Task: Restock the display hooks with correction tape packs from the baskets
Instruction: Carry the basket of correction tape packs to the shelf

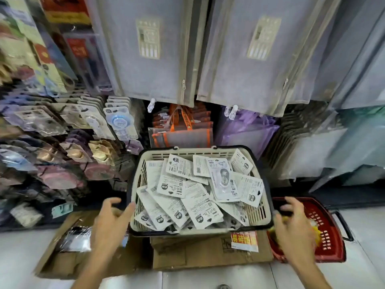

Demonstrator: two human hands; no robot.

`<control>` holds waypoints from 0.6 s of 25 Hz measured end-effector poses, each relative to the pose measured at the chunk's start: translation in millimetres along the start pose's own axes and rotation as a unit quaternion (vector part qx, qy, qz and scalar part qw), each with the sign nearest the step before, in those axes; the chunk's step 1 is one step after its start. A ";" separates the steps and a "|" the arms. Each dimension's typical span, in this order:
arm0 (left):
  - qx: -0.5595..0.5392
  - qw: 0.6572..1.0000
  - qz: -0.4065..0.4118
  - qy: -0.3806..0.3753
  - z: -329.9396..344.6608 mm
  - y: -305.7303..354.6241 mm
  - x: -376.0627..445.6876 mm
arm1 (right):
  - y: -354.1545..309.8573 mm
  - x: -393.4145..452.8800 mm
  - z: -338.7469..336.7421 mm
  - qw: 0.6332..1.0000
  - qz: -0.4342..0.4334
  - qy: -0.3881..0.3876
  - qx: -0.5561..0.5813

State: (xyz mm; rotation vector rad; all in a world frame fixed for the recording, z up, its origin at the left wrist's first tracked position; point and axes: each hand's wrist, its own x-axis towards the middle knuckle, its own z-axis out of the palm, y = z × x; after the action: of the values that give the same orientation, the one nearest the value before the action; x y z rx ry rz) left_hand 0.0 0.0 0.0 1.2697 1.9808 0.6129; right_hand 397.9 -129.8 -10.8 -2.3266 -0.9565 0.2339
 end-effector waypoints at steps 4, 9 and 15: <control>0.196 0.976 0.054 0.077 52.8 31.4 25.5 | -20.2 70.9 49.1 0.991 0.055 -0.109 -0.047; 0.061 0.984 -0.034 0.164 76.7 -11.3 27.6 | 21.4 76.2 79.8 0.993 0.012 -0.113 -0.029; -0.006 0.994 -0.070 0.089 59.2 -26.8 20.3 | -2.6 66.3 62.8 0.991 0.013 -0.129 -0.031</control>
State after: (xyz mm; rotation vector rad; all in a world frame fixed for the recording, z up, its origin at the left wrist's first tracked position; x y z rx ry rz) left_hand 23.8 8.8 -63.2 1.0898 2.1870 0.6894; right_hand 420.9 -53.4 -55.4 -2.4062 -1.0715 0.5336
